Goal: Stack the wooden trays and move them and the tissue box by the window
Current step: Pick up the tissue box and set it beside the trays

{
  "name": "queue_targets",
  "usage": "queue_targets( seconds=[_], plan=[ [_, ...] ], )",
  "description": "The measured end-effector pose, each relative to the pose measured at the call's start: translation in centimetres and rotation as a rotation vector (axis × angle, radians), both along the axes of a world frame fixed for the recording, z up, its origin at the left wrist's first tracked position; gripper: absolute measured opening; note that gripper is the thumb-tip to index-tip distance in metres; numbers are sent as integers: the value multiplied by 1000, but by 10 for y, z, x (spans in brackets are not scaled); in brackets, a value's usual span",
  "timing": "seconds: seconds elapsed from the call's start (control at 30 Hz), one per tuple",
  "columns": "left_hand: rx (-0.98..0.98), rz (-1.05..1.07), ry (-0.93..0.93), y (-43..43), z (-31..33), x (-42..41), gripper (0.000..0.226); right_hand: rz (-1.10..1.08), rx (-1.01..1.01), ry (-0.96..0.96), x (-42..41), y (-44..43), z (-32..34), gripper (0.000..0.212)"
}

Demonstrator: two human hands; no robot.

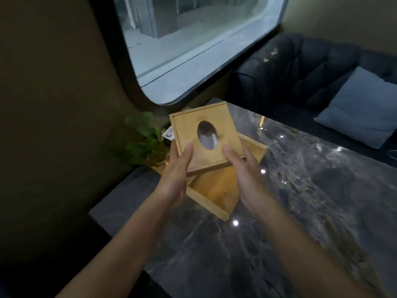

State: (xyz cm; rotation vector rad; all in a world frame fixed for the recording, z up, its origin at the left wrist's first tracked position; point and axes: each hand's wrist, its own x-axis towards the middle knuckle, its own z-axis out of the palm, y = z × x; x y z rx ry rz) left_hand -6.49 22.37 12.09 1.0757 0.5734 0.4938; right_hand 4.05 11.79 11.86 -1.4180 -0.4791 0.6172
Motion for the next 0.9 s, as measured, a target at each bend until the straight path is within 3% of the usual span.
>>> queue_targets(
  seconds=[0.07,0.17,0.37,0.57,0.7,0.8,0.83,0.9],
  plan=[
    [-4,151,25,6,-10,-34,49,116,7,17,-25,21,-12,32],
    [-76,312,74,6,-32,-82,44,273,-31,87,-62,42,-33,15],
    [-359,437,170,-3,-74,-135,50,380,-168,226,-105,60,-74,13],
    [-424,504,258,-6,-113,-134,54,419,-291,227,-102,60,-101,27],
    [-424,539,316,2,-115,-120,56,466,-387,254,-91,63,-106,7],
    [-531,609,378,17,-112,-115,53,433,-511,255,-87,64,-108,72],
    [-548,622,403,23,-111,-116,51,370,-540,302,-89,61,-110,83],
    [-524,621,459,34,-109,-119,45,276,-562,450,-97,54,-113,87]
  ],
)
